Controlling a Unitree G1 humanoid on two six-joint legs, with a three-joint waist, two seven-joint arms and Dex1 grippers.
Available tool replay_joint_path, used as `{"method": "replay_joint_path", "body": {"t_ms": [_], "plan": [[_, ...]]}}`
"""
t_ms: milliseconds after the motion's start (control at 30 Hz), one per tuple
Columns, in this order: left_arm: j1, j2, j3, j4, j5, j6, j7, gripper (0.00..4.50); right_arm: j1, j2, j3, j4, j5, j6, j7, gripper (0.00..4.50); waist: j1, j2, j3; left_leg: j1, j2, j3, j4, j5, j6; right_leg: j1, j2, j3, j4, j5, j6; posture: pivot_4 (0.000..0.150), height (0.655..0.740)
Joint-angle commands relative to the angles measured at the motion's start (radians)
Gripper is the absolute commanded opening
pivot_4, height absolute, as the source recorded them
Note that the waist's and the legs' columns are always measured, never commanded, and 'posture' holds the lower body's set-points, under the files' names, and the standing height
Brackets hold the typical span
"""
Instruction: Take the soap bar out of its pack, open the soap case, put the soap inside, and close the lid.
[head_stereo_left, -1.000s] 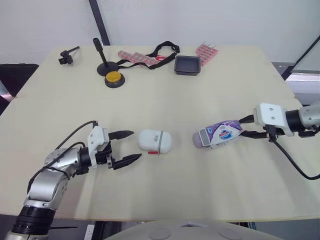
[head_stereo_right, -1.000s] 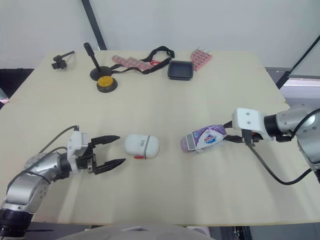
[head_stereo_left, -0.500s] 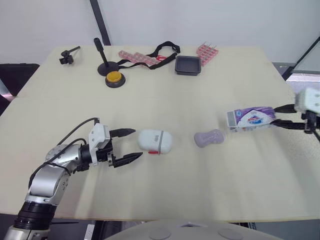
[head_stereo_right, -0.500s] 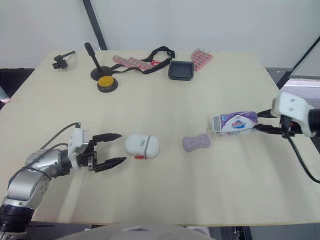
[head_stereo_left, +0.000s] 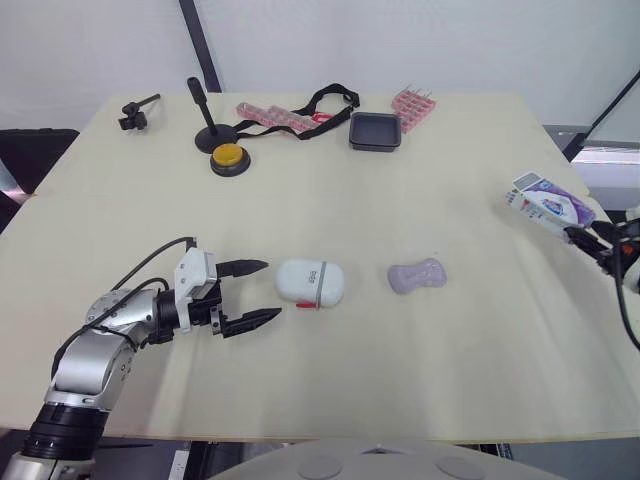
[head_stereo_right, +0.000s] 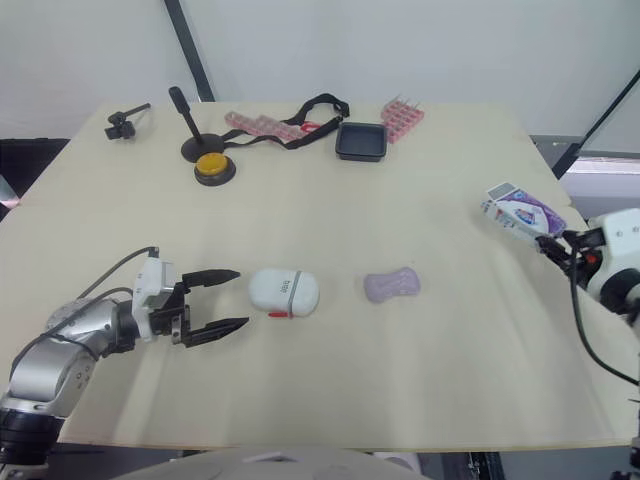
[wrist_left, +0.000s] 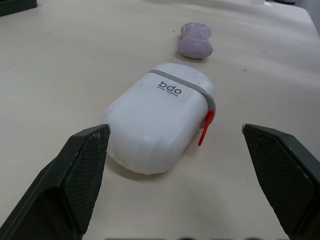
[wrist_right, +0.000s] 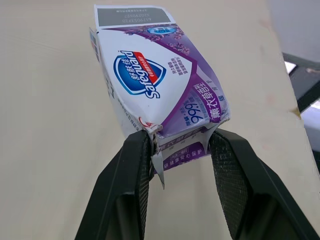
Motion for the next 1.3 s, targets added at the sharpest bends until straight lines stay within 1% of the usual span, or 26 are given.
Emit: {"method": "replay_joint_path", "body": {"t_ms": [33,100,200,400,667,767,833,900,933,967,1200,1300], "plan": [[0.007,0.011,0.026,-0.025,-0.016,-0.007,0.005,4.5,-0.002,0.054,0.001,-0.104,0.011,0.037,-0.1,1.87,0.0,0.0,0.0,0.0,0.0,0.0,0.0,0.0,0.0,0.0,0.0,0.0,0.0,0.0,0.0,0.15,0.7291],[0.011,0.011,0.027,-0.028,-0.017,-0.007,0.008,4.5,0.005,0.088,0.027,-0.151,0.012,0.056,-0.125,1.87,0.0,0.001,0.0,0.0,0.0,0.0,0.0,0.0,0.0,0.0,0.0,0.0,0.0,0.0,0.0,0.15,0.7291],[0.014,0.011,0.027,-0.032,-0.017,-0.007,0.011,4.5,0.011,0.109,0.053,-0.175,0.006,0.074,-0.146,1.87,0.002,0.001,0.0,0.0,0.0,0.0,0.0,0.0,-0.001,0.0,0.0,0.0,0.0,0.0,0.0,0.15,0.7291],[0.025,0.011,0.027,-0.046,-0.019,-0.006,0.016,4.5,-0.01,0.112,0.087,-0.13,-0.012,0.055,-0.174,1.87,-0.002,0.001,0.0,0.0,-0.001,0.0,-0.001,0.0,-0.002,0.0,0.0,0.001,-0.001,0.0,0.0,0.15,0.7291],[0.028,0.016,0.034,-0.043,-0.016,-0.011,0.019,4.5,-0.001,0.081,0.119,-0.098,-0.021,0.031,-0.123,1.87,-0.007,0.001,0.0,0.001,-0.001,0.0,-0.002,0.0,-0.004,0.001,0.0,0.002,-0.001,0.0,0.001,0.15,0.7291],[0.029,0.015,0.033,-0.043,-0.016,-0.013,0.02,4.5,0.004,0.079,0.116,-0.103,-0.016,0.034,-0.113,2.63,-0.007,0.001,0.0,0.001,-0.001,0.0,-0.002,0.0,-0.004,0.001,0.0,0.003,-0.001,0.0,0.001,0.15,0.7291],[0.027,0.014,0.031,-0.041,-0.015,-0.013,0.021,4.5,0.01,0.066,0.119,-0.105,-0.021,0.021,-0.095,3.27,-0.007,0.001,0.0,0.001,-0.001,0.0,-0.003,0.0,-0.004,0.001,0.0,0.003,-0.001,0.0,0.001,0.15,0.7291],[0.025,0.014,0.03,-0.037,-0.014,-0.014,0.02,4.5,0.015,0.058,0.113,-0.107,-0.023,0.012,-0.085,4.07,-0.007,0.001,0.0,0.001,-0.001,0.0,-0.003,0.0,-0.004,0.001,0.0,0.003,-0.001,0.0,0.001,0.15,0.7291],[0.024,0.014,0.029,-0.036,-0.014,-0.014,0.019,4.5,0.019,0.053,0.112,-0.108,-0.024,0.007,-0.078,4.37,-0.007,0.001,0.0,0.001,-0.001,0.0,-0.003,0.0,-0.004,0.001,0.0,0.003,-0.001,0.0,0.001,0.15,0.7291],[0.024,0.014,0.029,-0.035,-0.013,-0.015,0.019,4.5,0.022,0.05,0.112,-0.109,-0.025,0.004,-0.074,4.48,-0.007,0.001,0.0,0.001,-0.001,0.0,-0.003,0.0,-0.004,0.001,0.0,0.003,-0.001,0.0,0.001,0.15,0.7291],[0.012,0.015,0.025,-0.022,-0.011,-0.015,0.014,4.5,0.094,0.022,0.104,-0.146,-0.017,-0.028,-0.013,4.48,-0.006,0.001,0.0,0.001,-0.001,0.0,-0.003,0.0,-0.004,0.001,0.0,0.003,-0.002,0.0,0.001,0.15,0.7291],[0.011,0.016,0.024,-0.023,-0.011,-0.013,0.014,4.5,0.131,0.001,0.1,-0.164,-0.02,-0.104,0.053,4.48,-0.007,0.001,0.0,0.001,-0.001,0.0,-0.003,0.0,-0.004,0.001,0.0,0.003,-0.002,0.0,0.001,0.15,0.7291]]}}
